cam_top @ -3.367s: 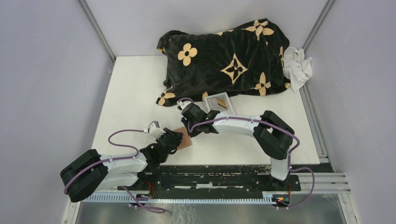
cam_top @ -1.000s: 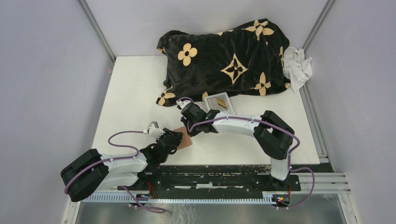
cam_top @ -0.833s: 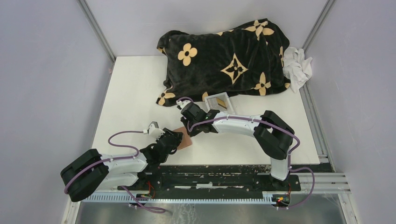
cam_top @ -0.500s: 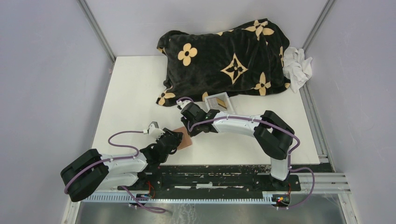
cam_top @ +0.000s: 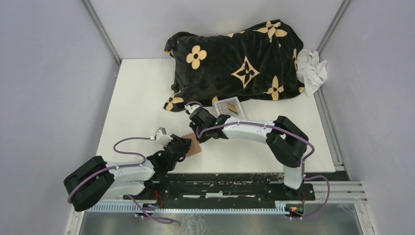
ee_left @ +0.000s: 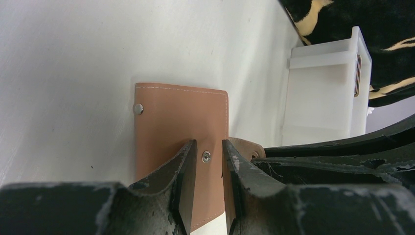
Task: Put the credit cards into the card holder
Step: Close the card holder at the center of the board.
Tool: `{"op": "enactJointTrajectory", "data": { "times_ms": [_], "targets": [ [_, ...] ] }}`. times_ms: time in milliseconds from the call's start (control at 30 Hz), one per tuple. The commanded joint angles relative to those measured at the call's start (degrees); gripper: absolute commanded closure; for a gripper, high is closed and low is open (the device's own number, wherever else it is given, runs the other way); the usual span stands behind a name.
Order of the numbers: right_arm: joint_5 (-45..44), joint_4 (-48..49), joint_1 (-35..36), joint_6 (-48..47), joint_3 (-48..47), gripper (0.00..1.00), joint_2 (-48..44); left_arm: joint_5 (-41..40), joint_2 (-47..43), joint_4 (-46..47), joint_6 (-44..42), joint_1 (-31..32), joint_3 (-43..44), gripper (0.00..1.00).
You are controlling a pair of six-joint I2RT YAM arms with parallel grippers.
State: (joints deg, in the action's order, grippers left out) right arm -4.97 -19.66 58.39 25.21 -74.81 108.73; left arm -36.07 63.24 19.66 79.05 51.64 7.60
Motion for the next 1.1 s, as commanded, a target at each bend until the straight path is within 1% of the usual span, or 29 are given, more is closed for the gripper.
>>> {"op": "enactJointTrajectory", "data": {
  "times_ms": [0, 733, 1067],
  "targets": [
    [-0.4, 1.0, -0.1, -0.3, -2.4, 0.76, -1.1, -0.7, 1.1, -5.2, 0.6, 0.5, -1.1, 0.66],
    [0.8, 2.1, 0.1, 0.4, -2.0, 0.77, -2.0, -0.9, 1.7, -5.2, 1.2, 0.7, -1.3, 0.66],
    [1.1, 2.4, 0.4, 0.7, -2.4, 0.80, -1.6, -1.5, 0.4, -5.2, 2.2, 0.8, -2.6, 0.67]
  ]
}}
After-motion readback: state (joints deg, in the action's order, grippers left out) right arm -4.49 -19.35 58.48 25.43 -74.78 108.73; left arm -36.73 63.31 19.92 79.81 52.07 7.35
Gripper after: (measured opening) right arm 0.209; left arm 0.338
